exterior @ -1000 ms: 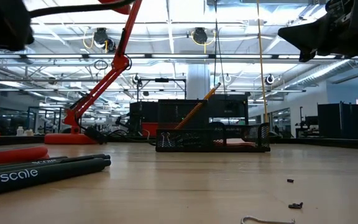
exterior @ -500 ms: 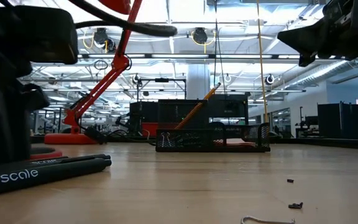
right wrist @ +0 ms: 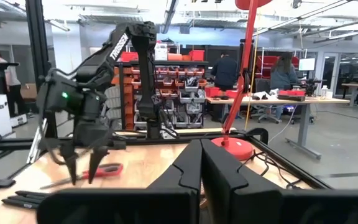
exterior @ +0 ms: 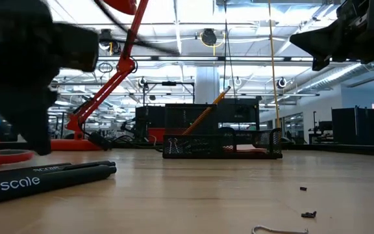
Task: Pick and place office supplies into organizer
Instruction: Put the black pen into the black desk organizer
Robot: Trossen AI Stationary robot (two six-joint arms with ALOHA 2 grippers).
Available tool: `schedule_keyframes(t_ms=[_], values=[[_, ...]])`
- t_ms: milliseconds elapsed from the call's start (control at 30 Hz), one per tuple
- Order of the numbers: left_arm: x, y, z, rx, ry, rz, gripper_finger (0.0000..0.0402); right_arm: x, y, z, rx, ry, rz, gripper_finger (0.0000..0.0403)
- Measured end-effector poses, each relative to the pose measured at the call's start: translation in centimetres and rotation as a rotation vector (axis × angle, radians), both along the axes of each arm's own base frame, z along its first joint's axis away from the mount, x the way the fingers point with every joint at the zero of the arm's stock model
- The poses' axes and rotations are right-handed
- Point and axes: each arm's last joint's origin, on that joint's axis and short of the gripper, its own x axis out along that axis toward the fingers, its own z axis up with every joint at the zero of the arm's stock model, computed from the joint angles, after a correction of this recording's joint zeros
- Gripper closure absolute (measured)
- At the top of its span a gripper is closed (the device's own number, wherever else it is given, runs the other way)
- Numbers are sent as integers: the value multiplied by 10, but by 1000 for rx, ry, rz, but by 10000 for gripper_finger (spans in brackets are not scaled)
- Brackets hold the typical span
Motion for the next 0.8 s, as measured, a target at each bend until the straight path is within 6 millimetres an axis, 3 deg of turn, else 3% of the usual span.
schedule_keyframes(t_ms=[133,400,800], values=[[0,0,-8,-53,63,3,262,1,0,-1,15,12,3,399],[17,-11,4,-162,-123,-112,290,1,0,-3,13,26,2,399],[42,20,19,-21,-151,-106,289,1,0,-3,14,27,2,399]])
